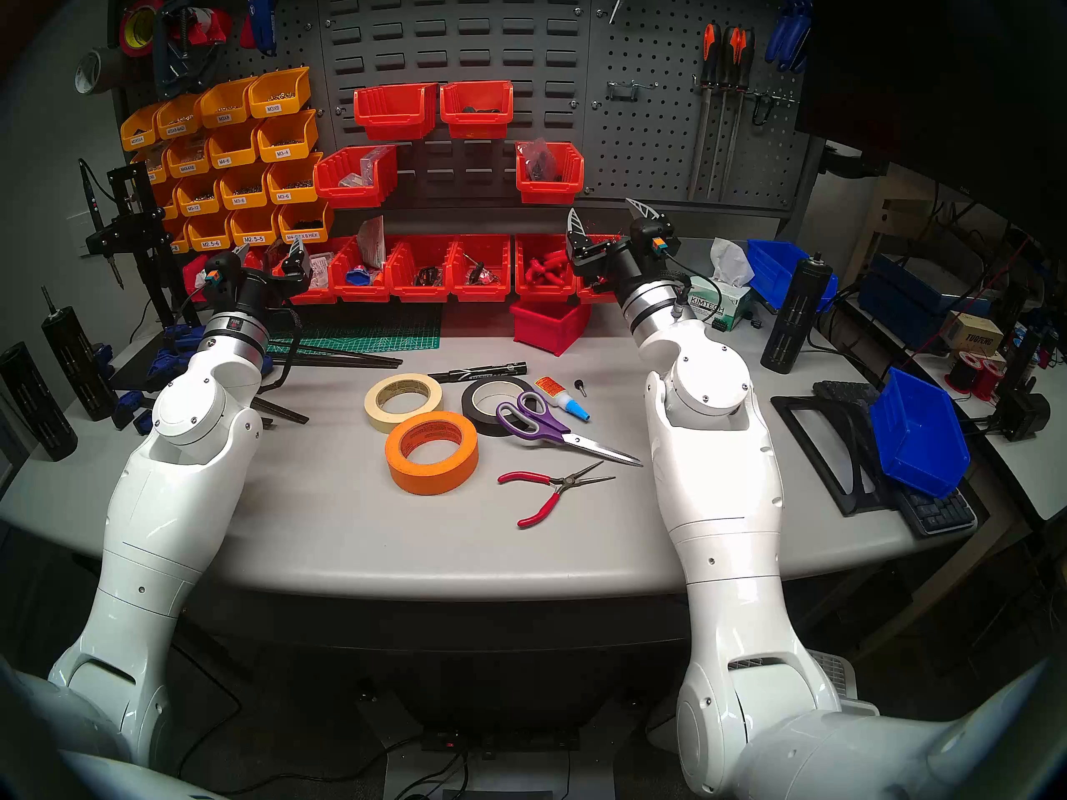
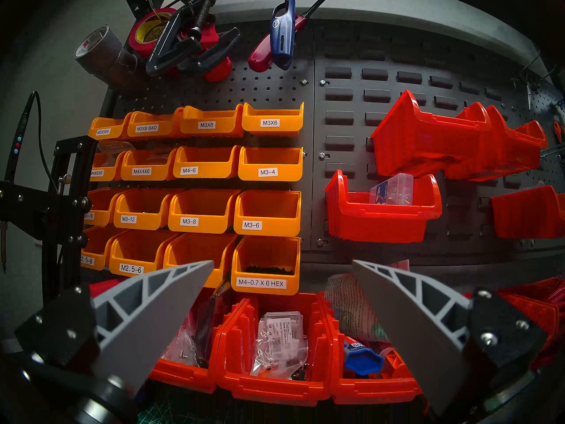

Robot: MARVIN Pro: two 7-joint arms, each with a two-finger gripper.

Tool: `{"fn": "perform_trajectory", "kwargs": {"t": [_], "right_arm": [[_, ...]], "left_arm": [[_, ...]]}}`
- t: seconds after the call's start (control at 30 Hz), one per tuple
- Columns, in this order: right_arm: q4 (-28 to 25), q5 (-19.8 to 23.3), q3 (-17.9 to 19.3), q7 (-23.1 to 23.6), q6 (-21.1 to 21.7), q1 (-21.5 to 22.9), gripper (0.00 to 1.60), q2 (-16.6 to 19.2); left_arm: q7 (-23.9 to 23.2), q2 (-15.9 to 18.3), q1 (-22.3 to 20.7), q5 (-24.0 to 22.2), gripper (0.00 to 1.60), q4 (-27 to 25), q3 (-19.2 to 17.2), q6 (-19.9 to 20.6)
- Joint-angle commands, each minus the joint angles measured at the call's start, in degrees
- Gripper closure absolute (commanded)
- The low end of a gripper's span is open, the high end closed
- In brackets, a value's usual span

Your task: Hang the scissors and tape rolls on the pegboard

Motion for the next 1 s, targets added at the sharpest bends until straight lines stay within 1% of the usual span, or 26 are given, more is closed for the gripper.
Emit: {"fn": "perform_trajectory", "kwargs": {"t": [0.0, 0.47, 0.97], "right_arm": [[-1.7, -0.1, -0.1, 0.1, -0.3, 1.5, 0.00, 0.1], [-1.7, 0.2, 0.1, 0.7, -0.3, 1.5, 0.00, 0.2], [-3.0, 1.1, 1.4, 4.5, 1.6, 1.6, 0.00, 2.2]], "left_arm": [[0.0, 0.1, -1.7, 0.0, 0.00, -1.5, -0.4, -0.6], [0.0, 0.1, -1.7, 0.0, 0.00, -1.5, -0.4, -0.6], [0.0, 0.1, -1.7, 0.0, 0.00, -1.5, -0.4, -0.6]]}}
